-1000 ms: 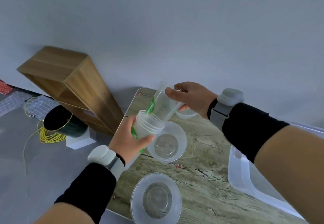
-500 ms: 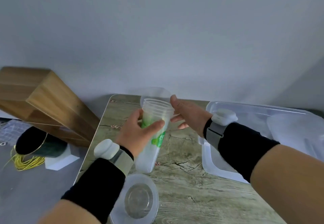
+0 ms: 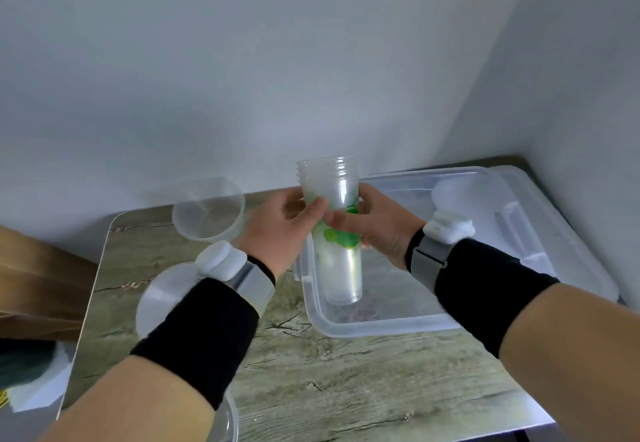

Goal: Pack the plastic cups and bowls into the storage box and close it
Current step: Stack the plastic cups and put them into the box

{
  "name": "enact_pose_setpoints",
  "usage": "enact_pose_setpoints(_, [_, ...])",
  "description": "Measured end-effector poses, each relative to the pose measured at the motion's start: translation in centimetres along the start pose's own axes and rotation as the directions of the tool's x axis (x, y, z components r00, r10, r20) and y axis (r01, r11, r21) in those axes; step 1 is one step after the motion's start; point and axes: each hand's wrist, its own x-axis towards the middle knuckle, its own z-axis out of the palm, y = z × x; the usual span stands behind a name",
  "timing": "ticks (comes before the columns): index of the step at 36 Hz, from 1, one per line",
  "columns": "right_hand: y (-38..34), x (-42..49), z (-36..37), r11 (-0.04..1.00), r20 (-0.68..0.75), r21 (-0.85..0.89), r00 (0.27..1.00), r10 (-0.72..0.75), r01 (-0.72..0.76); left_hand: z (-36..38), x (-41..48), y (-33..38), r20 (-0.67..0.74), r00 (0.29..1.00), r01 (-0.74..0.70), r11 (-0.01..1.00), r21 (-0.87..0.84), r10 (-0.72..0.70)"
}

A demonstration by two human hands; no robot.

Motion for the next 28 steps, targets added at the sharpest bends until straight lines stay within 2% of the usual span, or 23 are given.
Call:
enact_pose_setpoints(4, [2.5, 1.2, -2.3, 0.991, -0.111, -0.09, 0.989, 0.093, -0.103, 2.6, 1.6, -1.4, 0.028, 0.999, 0.014, 0.978, 0.21, -0.02])
enact_pose_setpoints(9, [5.6, 2.7, -2.9, 0.958, -0.146, -0.134, 0.961, 0.236, -0.255, 3.2, 2.8, -3.1, -0.02, 0.999, -0.023, 0.925, 0.38, 0.033])
enact_pose_setpoints(14, [8.6, 5.3, -2.0, 0.891, -0.112, -0.25, 0.925, 0.362, -0.379, 2.9, 4.0, -4.7, -0.108, 0.994, 0.041, 0.926, 0.374, -0.001])
enact_pose_setpoints(22, [12.7, 8.7, 1.0, 0.77, -0.133, -0.371, 0.851, 0.508, -0.518, 1.8, 4.5, -6.9, -0.206, 0.978, 0.049, 0.955, 0.291, 0.012])
enact_pose_setpoints(24, [13.5, 9.3, 1.4, 0.713, -0.151, -0.457, 0.836, 0.527, -0.532, 1.4, 4.3, -7.5, -0.214, 0.977, 0.05, 0.96, 0.274, 0.01])
enact_pose_setpoints(28, [14.2, 9.6, 1.8, 0.605, -0.177, -0.634, 0.852, 0.492, -0.481, 0.9, 3.7, -7.8, -0.203, 0.979, 0.049, 0.964, 0.263, 0.005])
